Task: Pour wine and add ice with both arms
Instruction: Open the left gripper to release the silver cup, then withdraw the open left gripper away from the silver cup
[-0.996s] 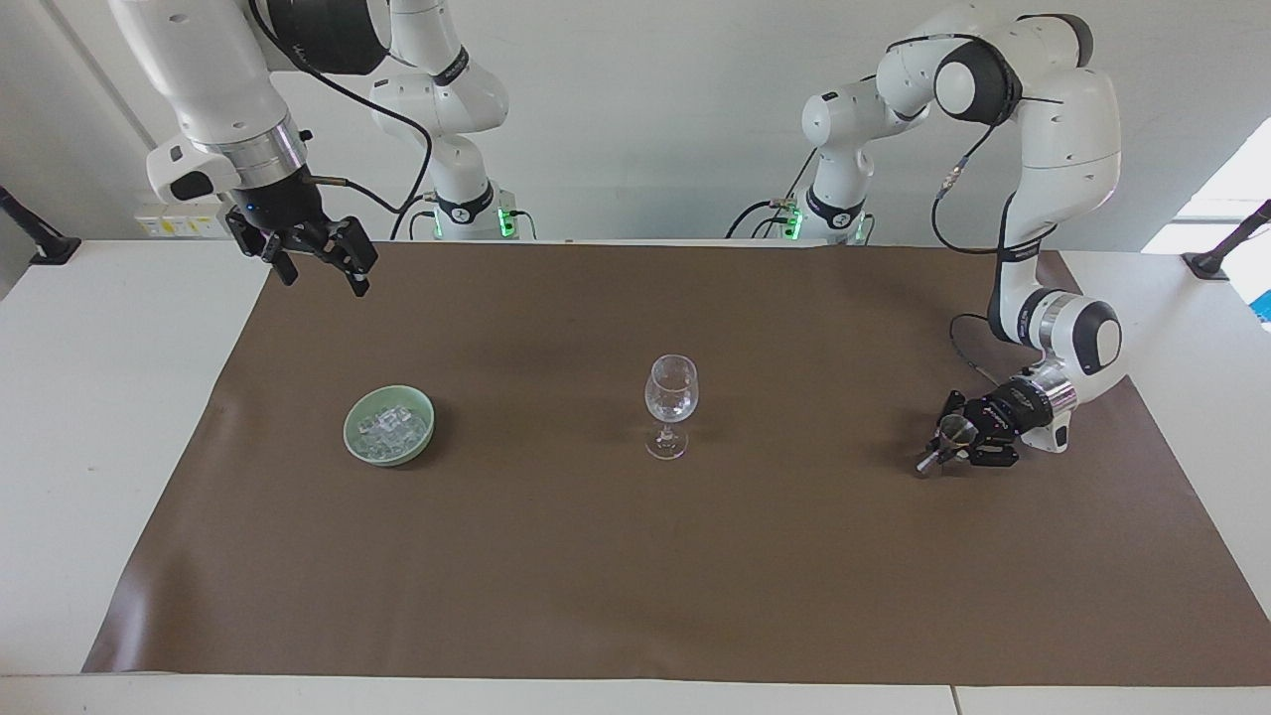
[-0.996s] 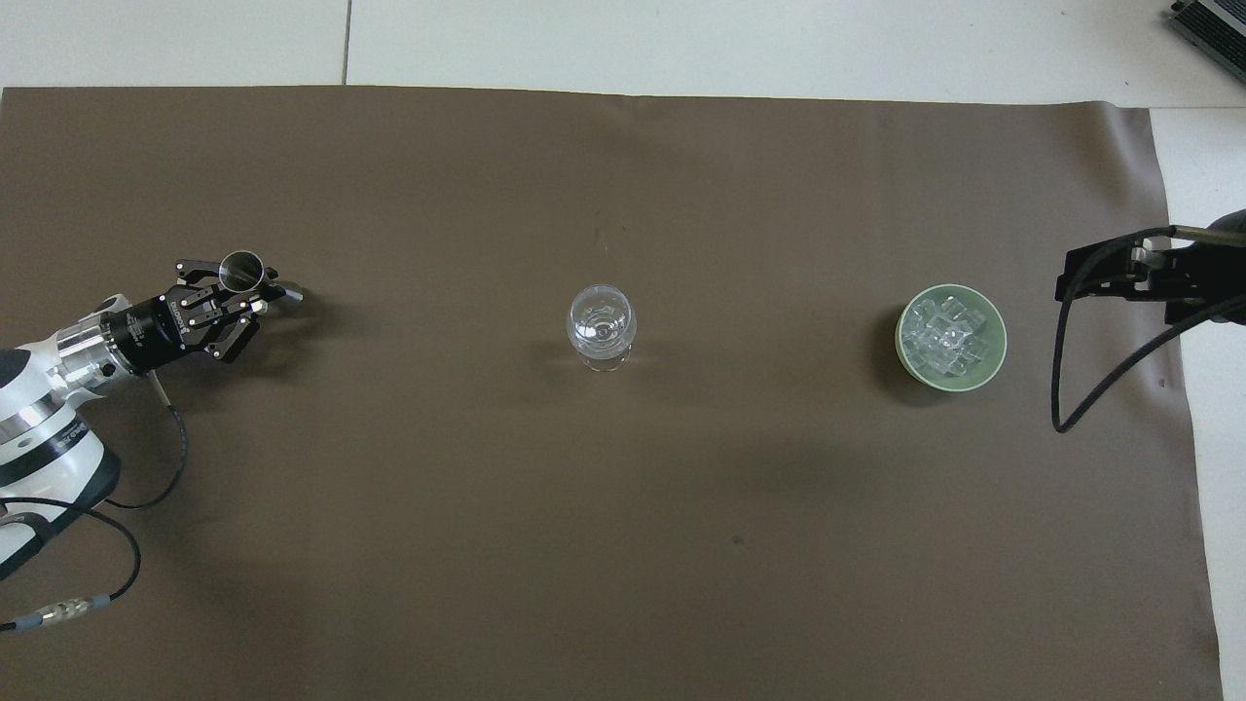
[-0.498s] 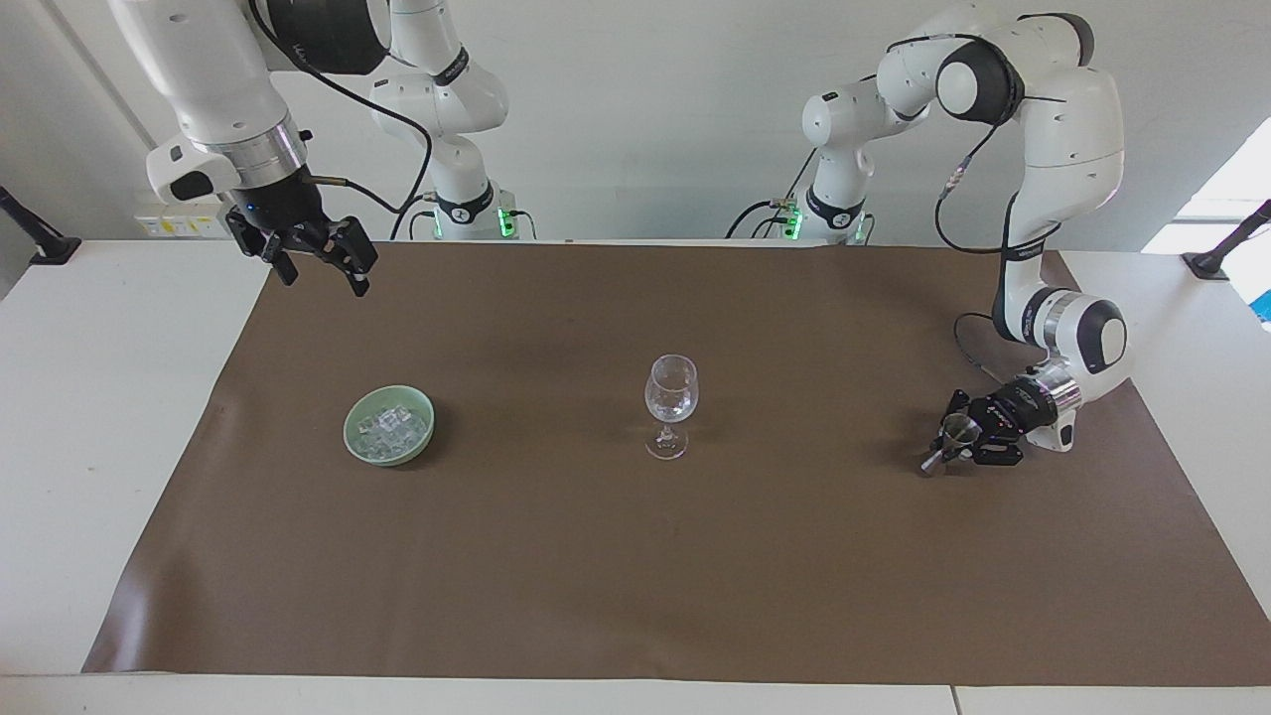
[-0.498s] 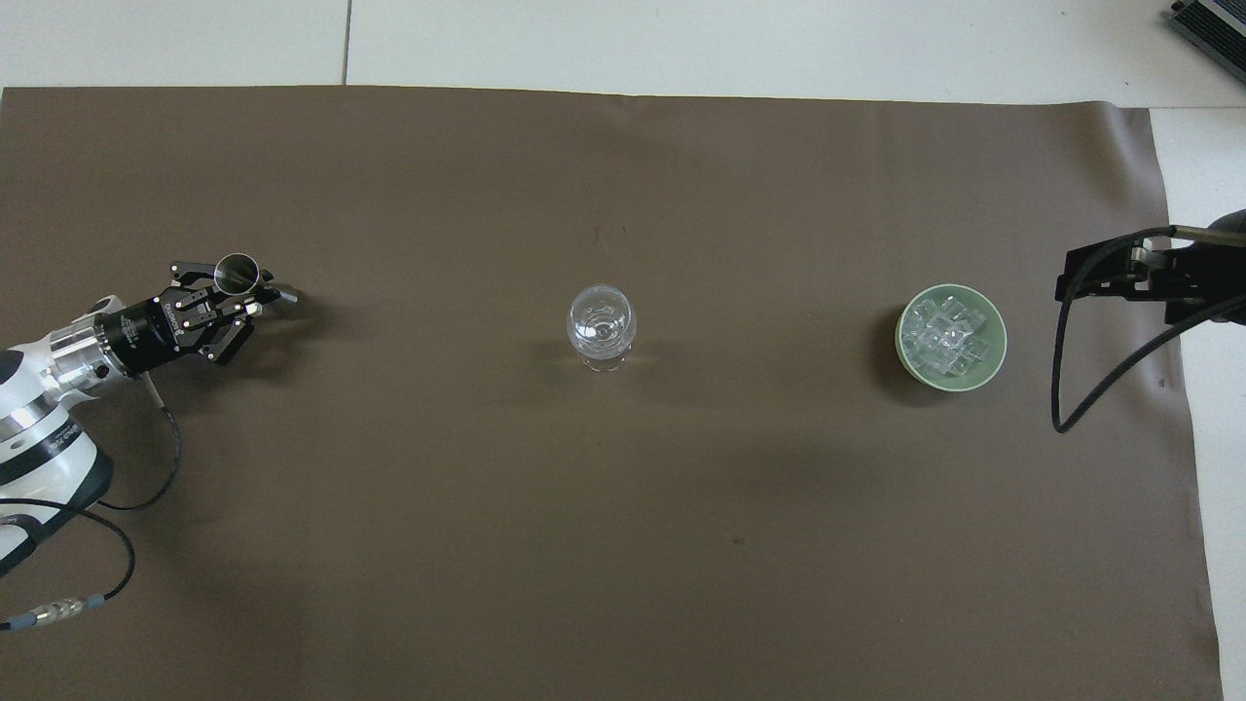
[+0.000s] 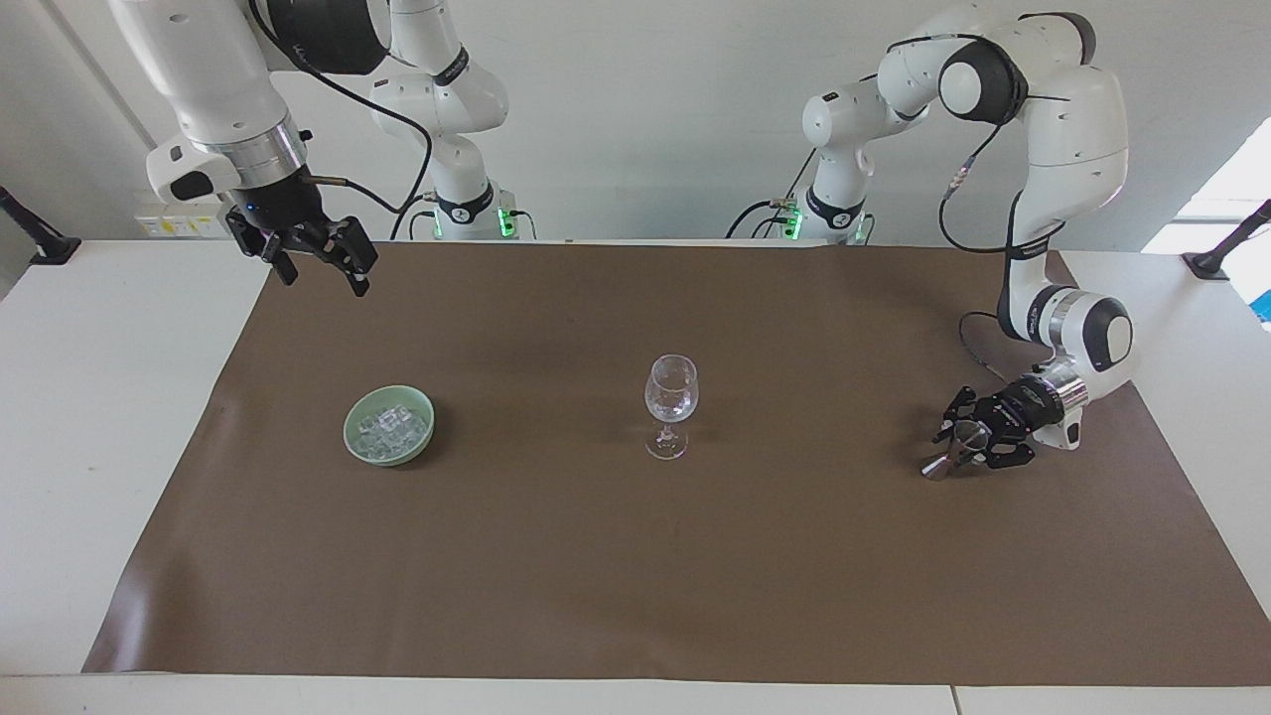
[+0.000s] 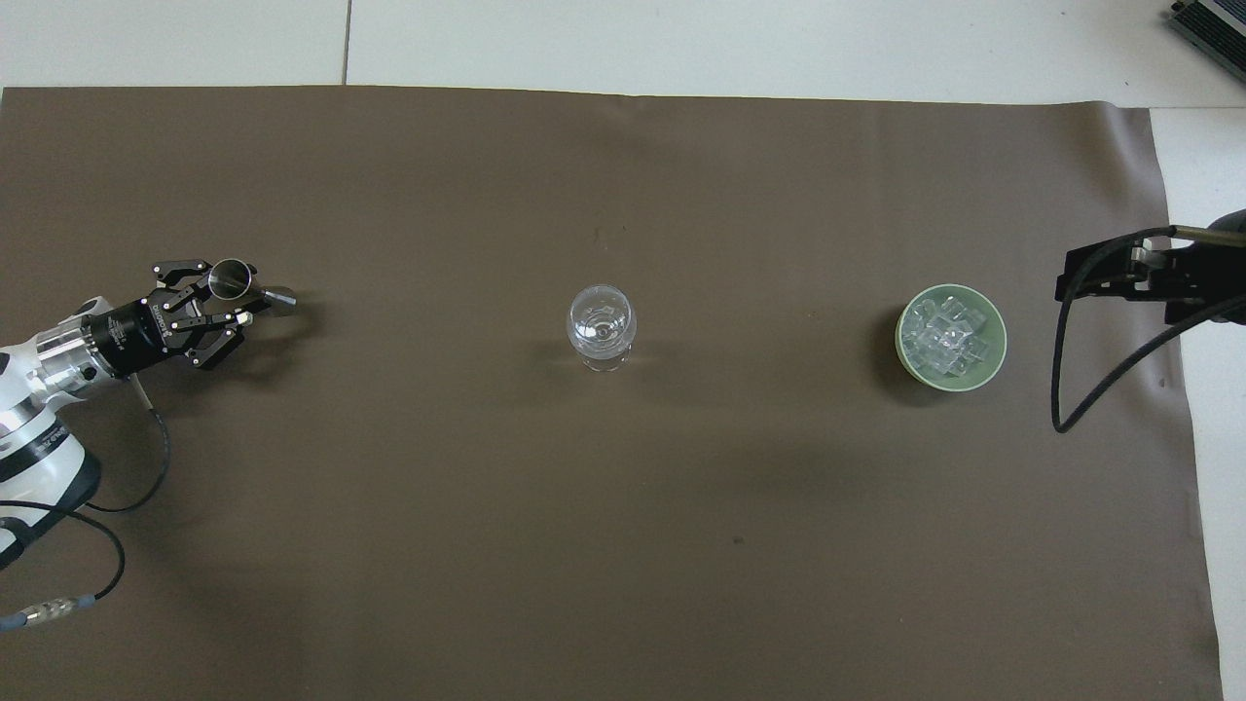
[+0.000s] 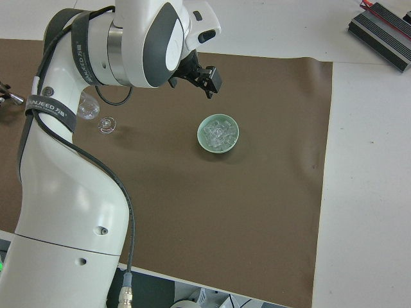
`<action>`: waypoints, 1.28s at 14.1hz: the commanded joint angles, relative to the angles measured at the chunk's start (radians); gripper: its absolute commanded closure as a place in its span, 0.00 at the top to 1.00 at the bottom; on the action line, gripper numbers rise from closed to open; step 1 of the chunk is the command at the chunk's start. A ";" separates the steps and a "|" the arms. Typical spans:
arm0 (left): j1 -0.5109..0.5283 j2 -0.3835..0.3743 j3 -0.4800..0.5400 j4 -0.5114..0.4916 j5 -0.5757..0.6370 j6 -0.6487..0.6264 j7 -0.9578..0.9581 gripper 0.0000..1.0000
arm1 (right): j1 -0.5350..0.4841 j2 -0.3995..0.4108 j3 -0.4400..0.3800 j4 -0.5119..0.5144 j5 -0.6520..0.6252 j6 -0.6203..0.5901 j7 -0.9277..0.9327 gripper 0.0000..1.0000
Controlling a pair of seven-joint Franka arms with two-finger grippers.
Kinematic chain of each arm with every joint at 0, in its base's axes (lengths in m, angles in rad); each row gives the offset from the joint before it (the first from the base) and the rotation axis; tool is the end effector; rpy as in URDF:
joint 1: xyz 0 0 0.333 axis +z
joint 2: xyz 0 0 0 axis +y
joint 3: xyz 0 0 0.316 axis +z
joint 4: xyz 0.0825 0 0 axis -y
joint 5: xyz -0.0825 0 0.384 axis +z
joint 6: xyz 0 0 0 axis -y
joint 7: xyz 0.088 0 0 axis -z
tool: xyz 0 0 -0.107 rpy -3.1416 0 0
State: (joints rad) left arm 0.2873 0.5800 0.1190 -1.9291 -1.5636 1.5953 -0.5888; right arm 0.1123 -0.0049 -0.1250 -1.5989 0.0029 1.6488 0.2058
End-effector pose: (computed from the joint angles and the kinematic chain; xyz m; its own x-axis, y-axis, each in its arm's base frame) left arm 0.5822 0.1323 0.2130 0.0097 0.1004 -0.9949 0.9233 0.3812 0.0475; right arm 0.5605 -0.0070 0.6209 0.9747 -0.2170 0.0529 -0.2165 -0.9762 -0.0146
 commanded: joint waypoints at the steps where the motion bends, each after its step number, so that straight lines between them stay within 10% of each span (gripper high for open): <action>1: 0.016 0.012 -0.009 0.018 0.016 -0.020 0.003 0.48 | -0.006 -0.021 0.001 -0.024 0.025 -0.004 -0.020 1.00; 2: 0.016 0.012 -0.007 0.019 0.017 -0.021 0.003 0.61 | -0.006 -0.021 0.001 -0.023 0.025 -0.004 -0.020 1.00; 3: 0.018 0.012 -0.007 0.021 0.019 -0.021 0.003 0.95 | -0.006 -0.021 0.001 -0.023 0.023 -0.004 -0.020 1.00; 4: 0.020 0.011 -0.007 0.024 0.023 -0.026 0.003 1.00 | -0.006 -0.021 0.001 -0.023 0.023 -0.004 -0.020 1.00; 18: 0.095 -0.068 0.031 0.139 0.312 -0.051 -0.032 1.00 | -0.006 -0.021 0.001 -0.023 0.025 -0.004 -0.020 1.00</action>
State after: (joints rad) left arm 0.3760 0.5449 0.1431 -1.8192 -1.3299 1.5627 -0.5944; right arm 0.1123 -0.0049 -0.1250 -1.5989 0.0029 1.6488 0.2058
